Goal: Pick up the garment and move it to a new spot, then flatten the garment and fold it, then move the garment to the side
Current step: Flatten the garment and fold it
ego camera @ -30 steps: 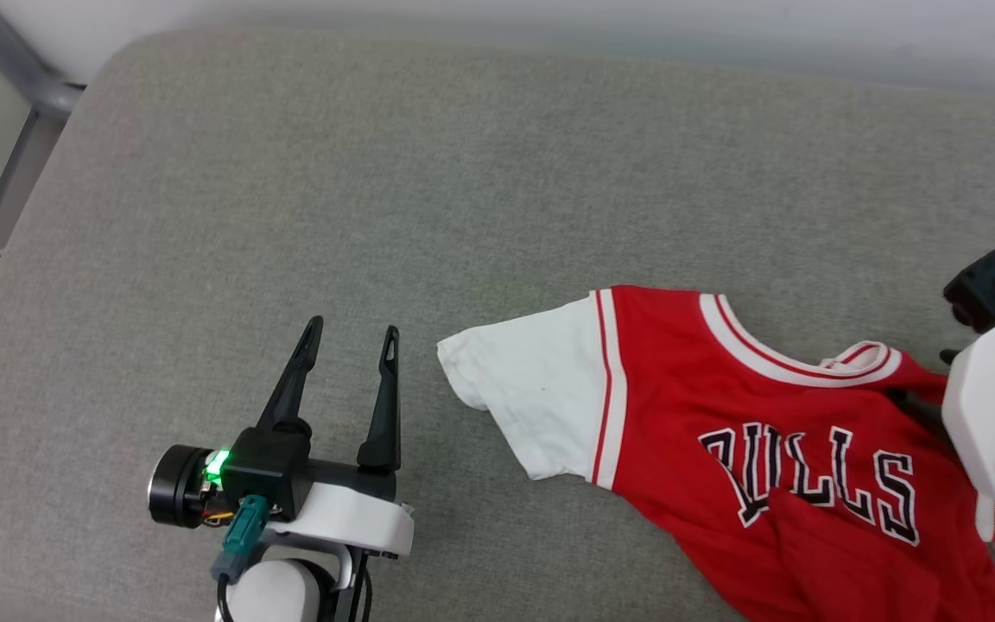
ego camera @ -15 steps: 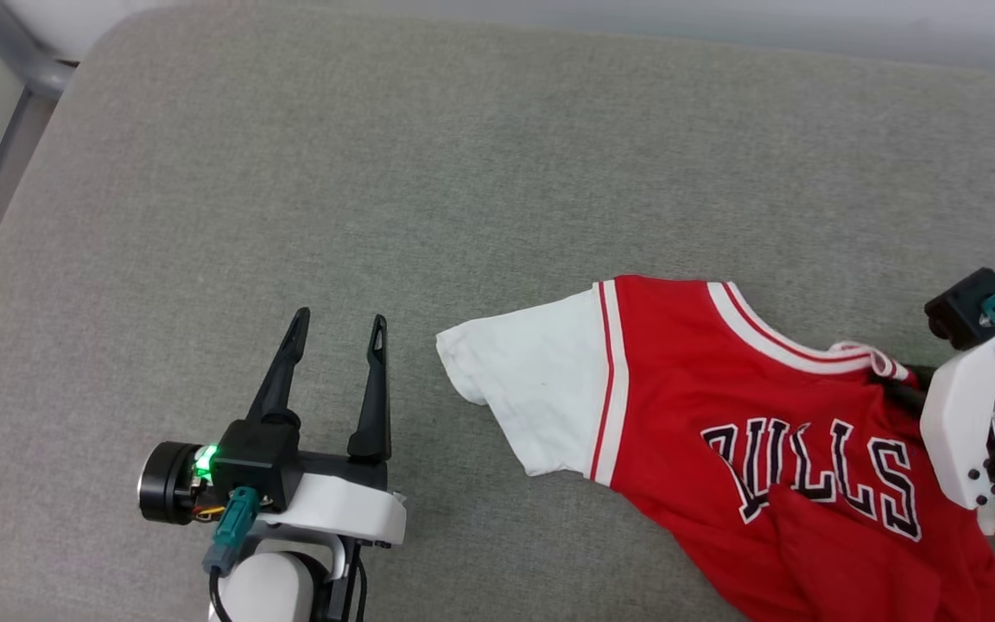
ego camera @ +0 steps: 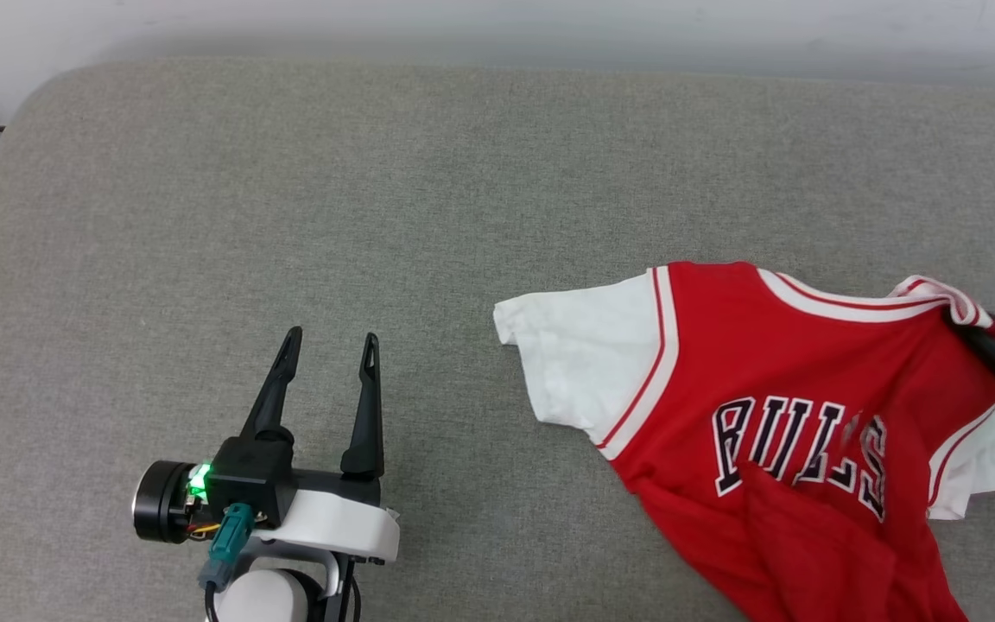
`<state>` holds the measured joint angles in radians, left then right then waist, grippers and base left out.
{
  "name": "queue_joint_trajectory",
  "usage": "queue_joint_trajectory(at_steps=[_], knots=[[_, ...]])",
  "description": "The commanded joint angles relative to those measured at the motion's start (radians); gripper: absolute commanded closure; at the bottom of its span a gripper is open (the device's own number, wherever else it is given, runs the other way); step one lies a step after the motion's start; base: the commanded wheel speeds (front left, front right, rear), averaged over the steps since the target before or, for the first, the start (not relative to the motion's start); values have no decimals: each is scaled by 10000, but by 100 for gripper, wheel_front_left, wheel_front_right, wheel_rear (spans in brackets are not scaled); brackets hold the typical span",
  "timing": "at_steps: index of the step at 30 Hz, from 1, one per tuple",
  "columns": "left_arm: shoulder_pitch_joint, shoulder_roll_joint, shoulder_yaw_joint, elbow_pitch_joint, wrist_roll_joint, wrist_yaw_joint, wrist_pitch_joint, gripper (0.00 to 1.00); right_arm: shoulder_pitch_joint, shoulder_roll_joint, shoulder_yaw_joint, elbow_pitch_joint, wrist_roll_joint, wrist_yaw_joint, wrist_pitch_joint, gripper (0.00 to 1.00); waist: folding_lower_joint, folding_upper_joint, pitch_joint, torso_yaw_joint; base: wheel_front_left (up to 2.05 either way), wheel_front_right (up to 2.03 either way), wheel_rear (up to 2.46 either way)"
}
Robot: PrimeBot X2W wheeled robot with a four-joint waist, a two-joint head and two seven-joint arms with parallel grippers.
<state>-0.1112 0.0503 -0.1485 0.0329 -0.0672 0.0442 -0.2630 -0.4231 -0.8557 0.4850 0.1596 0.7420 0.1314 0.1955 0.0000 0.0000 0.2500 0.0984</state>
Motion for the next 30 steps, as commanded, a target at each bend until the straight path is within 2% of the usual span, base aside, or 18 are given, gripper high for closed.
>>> queue_joint_trajectory(at_steps=[1,6,10,15,23,30], knots=[[-12,-1,0,-12,-20,-55,-25,0,111,-31,-286,-139,-210,-14,69,100,0,0,28,29,0,0,0],[-170,-3,-114,-39,-119,-44,-25,0,-116,166,-1154,-523,-780,-14,588,100,0,0,192,291,0,0,0],[-227,-4,-285,-15,-266,11,-25,0,-771,427,-1157,-677,-1295,-14,1139,100,0,0,363,609,0,0,0],[-396,-6,-506,10,-429,119,-25,0,-2072,986,-435,18,-1737,-14,1664,100,0,0,630,1016,0,0,0],[-593,-3,-698,54,-620,272,-25,0,-3211,2281,1397,2542,-1345,-14,1725,100,0,0,860,1586,0,0,0],[-458,-5,-607,78,-567,326,-25,0,-3249,2501,2832,4129,-602,-11,1318,100,0,0,733,1519,0,0,0]])
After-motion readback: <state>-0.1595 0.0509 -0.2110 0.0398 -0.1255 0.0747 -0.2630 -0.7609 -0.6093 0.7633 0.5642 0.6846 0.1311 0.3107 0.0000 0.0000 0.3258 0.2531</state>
